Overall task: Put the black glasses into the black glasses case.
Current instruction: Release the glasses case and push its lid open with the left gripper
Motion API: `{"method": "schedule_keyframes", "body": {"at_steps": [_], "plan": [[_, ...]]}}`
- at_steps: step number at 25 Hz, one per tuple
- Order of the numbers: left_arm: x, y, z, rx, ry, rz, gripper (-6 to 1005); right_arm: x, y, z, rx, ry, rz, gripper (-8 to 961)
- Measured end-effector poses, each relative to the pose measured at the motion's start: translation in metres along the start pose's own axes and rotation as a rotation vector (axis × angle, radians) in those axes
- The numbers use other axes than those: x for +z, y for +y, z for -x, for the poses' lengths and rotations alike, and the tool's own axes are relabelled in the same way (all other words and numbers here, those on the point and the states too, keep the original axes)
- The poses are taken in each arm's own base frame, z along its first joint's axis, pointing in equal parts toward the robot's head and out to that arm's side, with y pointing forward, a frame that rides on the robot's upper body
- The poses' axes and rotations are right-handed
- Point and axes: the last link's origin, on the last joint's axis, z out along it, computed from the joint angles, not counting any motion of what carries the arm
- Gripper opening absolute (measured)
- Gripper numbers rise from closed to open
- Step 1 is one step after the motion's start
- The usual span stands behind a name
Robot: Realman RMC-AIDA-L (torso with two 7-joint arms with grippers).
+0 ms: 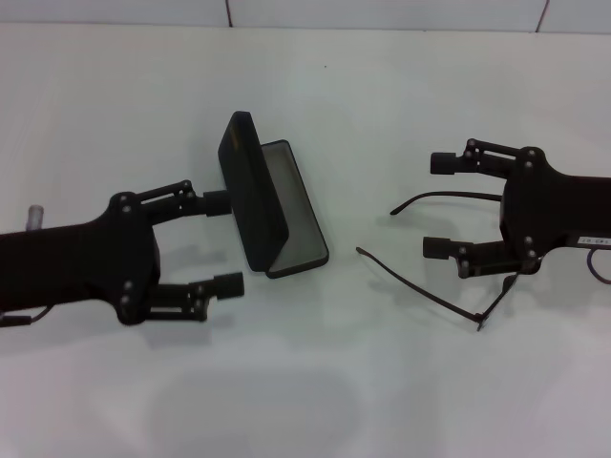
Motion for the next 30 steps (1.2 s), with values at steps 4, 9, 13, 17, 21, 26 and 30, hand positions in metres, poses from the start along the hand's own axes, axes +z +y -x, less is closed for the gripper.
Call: {"method": "schedule_keyframes", "body": {"at_steps": [4, 9, 13, 17, 21, 26, 30], "plan": [[-0.001, -0.006, -0.001, -0.044, 0.010, -0.044, 880, 0.001, -0.001, -0.001, 0.002, 0.004, -0.011, 885], [-0.001, -0.007, 0.000, -0.054, 0.005, -0.047, 870, 0.000, 0.000, -0.002, 0.002, 0.004, -0.017, 883], [0.000, -0.012, 0.000, -0.132, 0.018, -0.091, 862, 0.000, 0.000, -0.002, 0.002, 0.005, -0.019, 882], [0.003, -0.036, -0.008, -0.313, -0.037, -0.188, 854, -0.002, -0.002, -0.002, 0.000, 0.006, -0.028, 880], [0.012, -0.063, -0.021, -0.491, -0.174, -0.272, 845, -0.011, -0.007, -0.001, 0.001, -0.003, -0.076, 879], [0.032, -0.083, -0.029, -0.623, -0.337, -0.323, 835, -0.019, -0.009, -0.002, 0.008, -0.014, -0.120, 877], [0.047, -0.092, -0.032, -0.673, -0.416, -0.365, 827, -0.020, -0.008, -0.002, 0.007, -0.013, -0.122, 876]]}}
